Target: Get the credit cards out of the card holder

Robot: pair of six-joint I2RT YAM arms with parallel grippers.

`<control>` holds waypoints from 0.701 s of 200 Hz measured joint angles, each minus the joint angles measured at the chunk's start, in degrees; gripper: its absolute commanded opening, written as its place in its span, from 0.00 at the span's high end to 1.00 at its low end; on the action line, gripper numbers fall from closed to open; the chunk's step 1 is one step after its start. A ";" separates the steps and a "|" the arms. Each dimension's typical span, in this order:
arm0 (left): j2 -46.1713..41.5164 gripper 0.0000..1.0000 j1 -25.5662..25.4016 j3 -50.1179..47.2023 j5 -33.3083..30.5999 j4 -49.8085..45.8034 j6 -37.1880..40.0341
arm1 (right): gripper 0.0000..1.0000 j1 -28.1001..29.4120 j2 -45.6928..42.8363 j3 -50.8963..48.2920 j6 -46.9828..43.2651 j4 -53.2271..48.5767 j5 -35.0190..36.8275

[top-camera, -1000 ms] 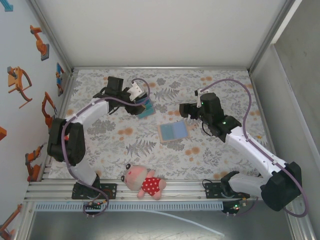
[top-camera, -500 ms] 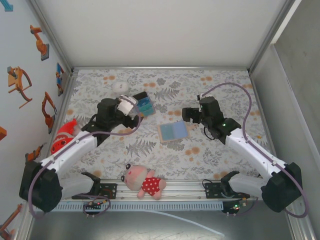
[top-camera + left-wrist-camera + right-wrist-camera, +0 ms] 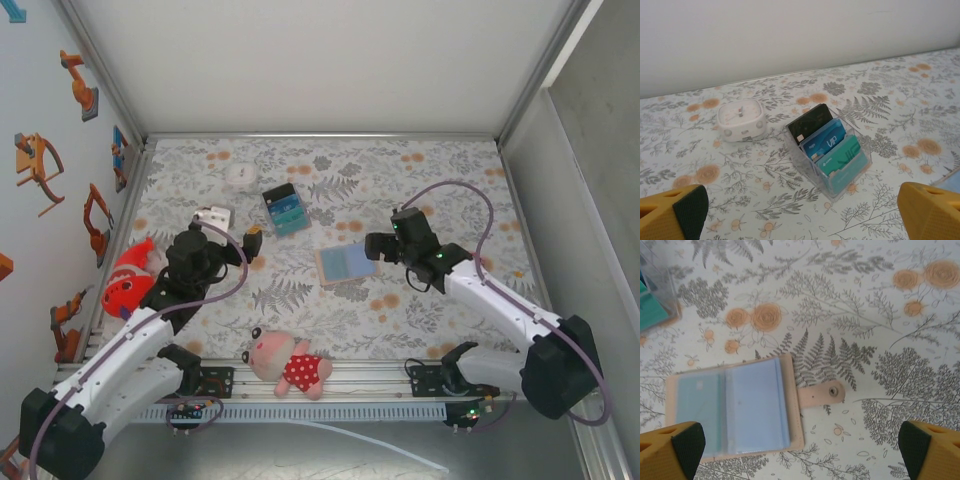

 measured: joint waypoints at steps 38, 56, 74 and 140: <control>-0.22 0.03 0.17 0.00 -3.45 -0.02 -2.95 | 0.04 4.35 5.03 0.00 0.37 -1.73 0.68; -0.31 0.03 0.55 0.00 -4.76 0.00 -4.28 | 0.05 7.23 7.85 0.57 0.35 -3.13 1.73; -0.90 0.03 1.05 -0.28 -6.21 0.22 -5.66 | 0.05 9.75 10.58 1.86 0.26 -4.26 2.36; -3.80 0.03 2.43 -2.75 -10.14 1.44 -10.14 | 0.00 13.77 16.52 7.34 -0.11 -6.32 4.33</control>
